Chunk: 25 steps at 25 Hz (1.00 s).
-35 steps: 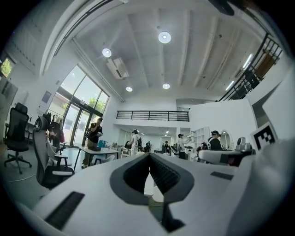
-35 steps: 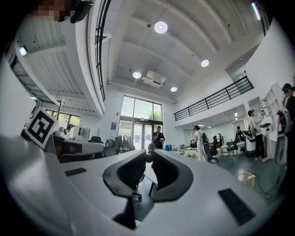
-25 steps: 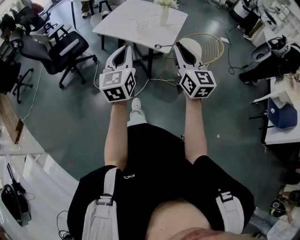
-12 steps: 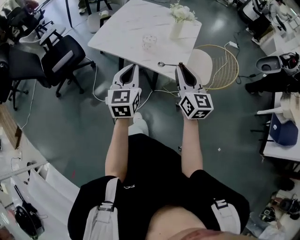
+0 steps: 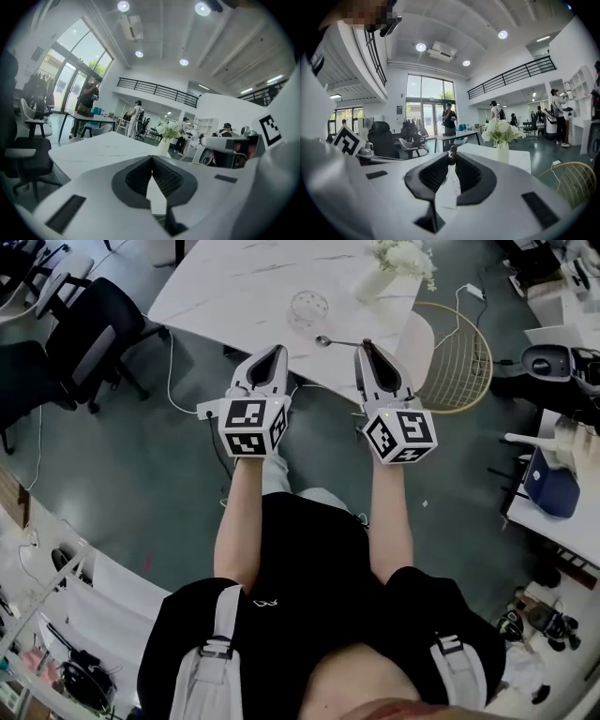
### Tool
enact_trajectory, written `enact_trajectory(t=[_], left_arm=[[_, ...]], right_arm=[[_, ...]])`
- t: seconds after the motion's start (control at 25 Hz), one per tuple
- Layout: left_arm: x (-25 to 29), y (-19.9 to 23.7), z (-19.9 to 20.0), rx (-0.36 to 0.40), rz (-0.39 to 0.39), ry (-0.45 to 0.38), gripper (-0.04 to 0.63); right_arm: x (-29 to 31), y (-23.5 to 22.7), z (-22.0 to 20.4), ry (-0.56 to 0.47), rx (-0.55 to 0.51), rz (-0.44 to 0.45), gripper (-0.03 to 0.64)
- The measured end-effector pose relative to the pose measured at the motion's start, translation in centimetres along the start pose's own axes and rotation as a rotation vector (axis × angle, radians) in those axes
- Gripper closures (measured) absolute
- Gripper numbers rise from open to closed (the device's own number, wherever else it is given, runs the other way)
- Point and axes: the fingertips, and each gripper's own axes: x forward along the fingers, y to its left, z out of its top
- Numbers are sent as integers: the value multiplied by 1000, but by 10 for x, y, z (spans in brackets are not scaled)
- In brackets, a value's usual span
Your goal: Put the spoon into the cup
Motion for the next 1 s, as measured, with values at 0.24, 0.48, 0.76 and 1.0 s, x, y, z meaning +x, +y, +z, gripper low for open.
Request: enact_trajectory(t=[0.24, 0.48, 0.76, 1.0], left_arm=[[23, 13, -9, -60, 18, 34, 578], [37, 17, -29, -86, 12, 81, 578], [32, 42, -27, -89, 61, 88, 580], [27, 63, -21, -79, 99, 93, 578]], right_arm=[[15, -17, -13, 82, 0, 0, 566], [46, -28, -18, 81, 89, 6, 565], [98, -44, -36, 134, 86, -22, 565], [142, -45, -65, 229, 69, -11, 565]])
